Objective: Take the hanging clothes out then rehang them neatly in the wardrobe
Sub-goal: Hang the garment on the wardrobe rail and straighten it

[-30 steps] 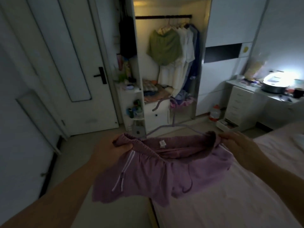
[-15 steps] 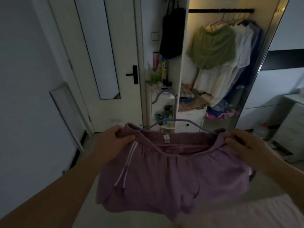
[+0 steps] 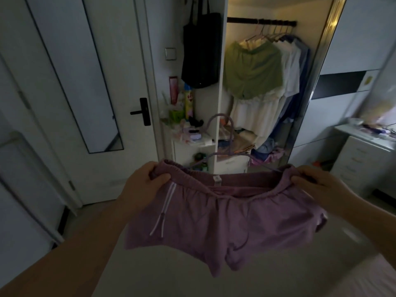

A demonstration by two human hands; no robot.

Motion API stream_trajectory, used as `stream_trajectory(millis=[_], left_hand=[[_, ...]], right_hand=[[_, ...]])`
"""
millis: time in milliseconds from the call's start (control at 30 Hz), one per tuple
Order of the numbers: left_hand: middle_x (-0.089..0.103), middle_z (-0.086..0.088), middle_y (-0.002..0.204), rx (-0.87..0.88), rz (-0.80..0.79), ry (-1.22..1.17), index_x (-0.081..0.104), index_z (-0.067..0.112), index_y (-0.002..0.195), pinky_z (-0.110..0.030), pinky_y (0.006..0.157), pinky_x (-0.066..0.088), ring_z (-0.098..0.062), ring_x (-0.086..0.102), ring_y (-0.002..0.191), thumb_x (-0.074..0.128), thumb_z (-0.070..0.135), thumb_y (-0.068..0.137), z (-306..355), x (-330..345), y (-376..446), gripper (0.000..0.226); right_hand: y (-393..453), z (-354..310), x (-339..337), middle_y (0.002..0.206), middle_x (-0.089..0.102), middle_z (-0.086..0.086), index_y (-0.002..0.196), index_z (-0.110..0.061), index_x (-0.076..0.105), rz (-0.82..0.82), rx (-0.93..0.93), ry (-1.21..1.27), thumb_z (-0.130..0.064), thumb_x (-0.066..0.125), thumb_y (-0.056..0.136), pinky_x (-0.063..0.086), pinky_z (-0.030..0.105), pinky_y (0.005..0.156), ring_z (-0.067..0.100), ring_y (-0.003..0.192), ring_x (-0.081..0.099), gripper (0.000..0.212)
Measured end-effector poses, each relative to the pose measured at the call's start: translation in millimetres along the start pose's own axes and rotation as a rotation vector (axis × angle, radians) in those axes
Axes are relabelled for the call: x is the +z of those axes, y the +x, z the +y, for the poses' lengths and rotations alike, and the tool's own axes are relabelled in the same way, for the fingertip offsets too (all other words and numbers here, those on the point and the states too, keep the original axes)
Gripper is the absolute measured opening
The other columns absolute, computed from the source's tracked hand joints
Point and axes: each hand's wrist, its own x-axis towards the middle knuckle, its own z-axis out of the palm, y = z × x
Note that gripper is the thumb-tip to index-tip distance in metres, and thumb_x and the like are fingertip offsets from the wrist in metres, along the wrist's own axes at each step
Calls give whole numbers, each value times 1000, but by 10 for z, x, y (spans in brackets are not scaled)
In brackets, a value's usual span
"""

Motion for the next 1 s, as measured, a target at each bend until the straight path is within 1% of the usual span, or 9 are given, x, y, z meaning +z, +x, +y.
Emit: stream_trajectory(millis=[133,233,267,367,467,600,767,833,1000], left_hand=[[54,18,84,42,-94,-35,53,25,95,-10,60,36,4,49,74,57,20,91,29,107,684,8],[59,16,85,28,-200,-50,55,32,84,-8,59,42,-1,55,75,59,23,89,94,182,1271,11],[61,14,85,13,-232,-41,56,32,83,-8,58,42,-4,58,76,64,24,86,108,208,1446,12],[63,12,83,16,-280,33,58,33,80,-12,58,40,-1,57,74,79,26,71,93,334,1939,24],[61,8,80,66,-228,88,56,30,75,-18,60,37,-4,55,73,76,29,75,15,528,2403,20],[60,11,82,119,-258,16,60,30,82,-19,65,41,-11,56,81,69,20,82,-5,897,3098,13],[58,9,76,203,-356,-35,62,25,77,-19,62,38,-9,54,73,68,18,83,-19,1352,4072,10],[58,7,75,213,-389,-61,65,19,81,-23,64,39,-14,57,75,68,19,82,6,1513,4453,4],[54,15,68,315,-454,-133,54,31,68,-6,51,38,-2,50,66,67,18,84,262,1936,5062,24]], right_hand=[[620,12,-15,95,66,4,84,-37,60,2,11,9,-42,59,84,47,38,87,26,93,61,6],[1184,70,-49,89,67,-4,83,-35,63,-16,13,43,-94,42,41,47,33,82,14,84,62,76],[1359,49,-48,91,67,-3,86,-30,64,-35,10,55,-94,42,41,46,31,83,10,82,60,81],[1864,-41,-52,99,62,4,101,-23,64,-108,37,70,-40,57,86,40,28,88,7,79,53,24],[2324,97,2,106,62,7,103,-20,65,-66,9,17,-22,55,90,40,29,89,16,90,53,16],[2761,164,0,94,67,-5,82,-39,68,-11,41,22,-38,57,83,46,32,88,17,88,60,11],[3276,283,-109,87,62,-21,74,-69,53,77,124,-45,-32,62,84,42,25,83,2,83,57,39],[3467,306,-155,88,65,-16,77,-65,54,132,160,-63,-59,63,71,46,29,85,6,84,59,12],[3814,564,-282,87,69,-1,81,-37,66,312,207,8,-80,51,62,45,37,90,22,94,63,50]])
